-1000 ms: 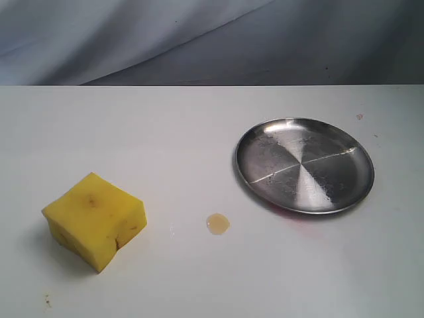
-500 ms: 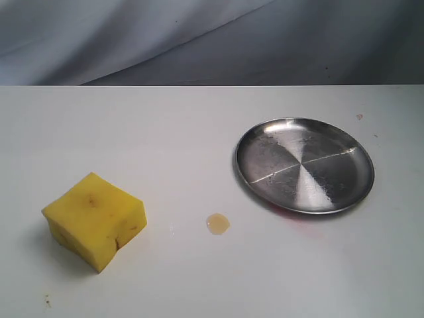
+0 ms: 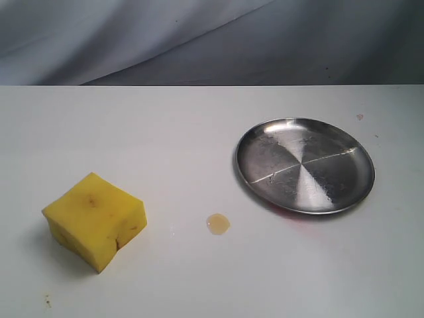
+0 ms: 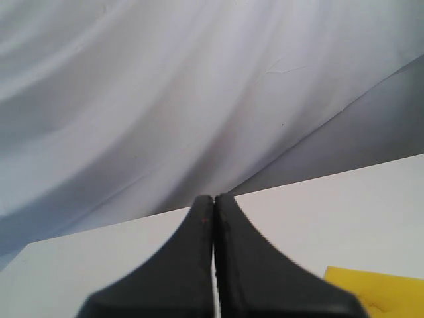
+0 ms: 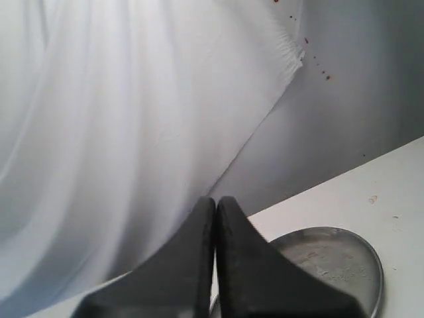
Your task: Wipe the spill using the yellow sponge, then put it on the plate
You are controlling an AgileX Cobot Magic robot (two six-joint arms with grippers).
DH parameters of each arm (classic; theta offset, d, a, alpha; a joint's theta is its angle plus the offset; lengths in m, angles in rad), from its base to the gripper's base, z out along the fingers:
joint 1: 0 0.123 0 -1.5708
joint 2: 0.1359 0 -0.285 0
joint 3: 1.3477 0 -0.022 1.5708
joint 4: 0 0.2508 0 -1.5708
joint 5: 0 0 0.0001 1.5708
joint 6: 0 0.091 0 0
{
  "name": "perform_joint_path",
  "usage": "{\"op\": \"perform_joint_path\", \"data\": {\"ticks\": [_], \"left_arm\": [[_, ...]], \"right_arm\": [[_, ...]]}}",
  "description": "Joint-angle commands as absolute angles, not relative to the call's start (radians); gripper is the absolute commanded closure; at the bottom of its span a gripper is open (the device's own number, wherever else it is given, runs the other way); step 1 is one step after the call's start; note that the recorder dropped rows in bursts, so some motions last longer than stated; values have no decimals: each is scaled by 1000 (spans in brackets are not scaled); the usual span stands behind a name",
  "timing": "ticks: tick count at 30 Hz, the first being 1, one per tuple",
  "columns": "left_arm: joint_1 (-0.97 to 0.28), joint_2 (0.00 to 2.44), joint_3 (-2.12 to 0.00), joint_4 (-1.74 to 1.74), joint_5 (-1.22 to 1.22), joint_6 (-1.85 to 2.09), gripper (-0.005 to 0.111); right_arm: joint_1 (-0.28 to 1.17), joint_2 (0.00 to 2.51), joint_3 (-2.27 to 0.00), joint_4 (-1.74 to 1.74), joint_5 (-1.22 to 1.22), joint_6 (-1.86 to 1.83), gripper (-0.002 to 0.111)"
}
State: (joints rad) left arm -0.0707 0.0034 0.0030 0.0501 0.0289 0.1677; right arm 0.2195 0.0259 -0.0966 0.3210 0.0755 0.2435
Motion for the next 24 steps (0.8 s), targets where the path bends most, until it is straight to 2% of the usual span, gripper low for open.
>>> {"op": "perform_joint_path", "data": {"ticks": [1,5,7,9,14,22,24], "left_arm": [[-69,0,0,42,20,159,107],[-69,0,0,42,20,159,107],[-69,0,0,42,20,159,107],[-69,0,0,42,20,159,107],[-69,0,0,42,20,159,107],[-69,0,0,42,20,159,107],[-69,0,0,42,20,159,107]], "right_arm": [[210,206,-248,329,184,113,108],[228,499,-390,493,245,-156,108],[310,744,-522,732,318,-472,108],[417,988,-661,839,372,-616,108],[677,1503,-996,608,434,-458,108],[884,1959,-1542,287,700,-291,107],[907,2035,-1679,280,795,-299,93]]}}
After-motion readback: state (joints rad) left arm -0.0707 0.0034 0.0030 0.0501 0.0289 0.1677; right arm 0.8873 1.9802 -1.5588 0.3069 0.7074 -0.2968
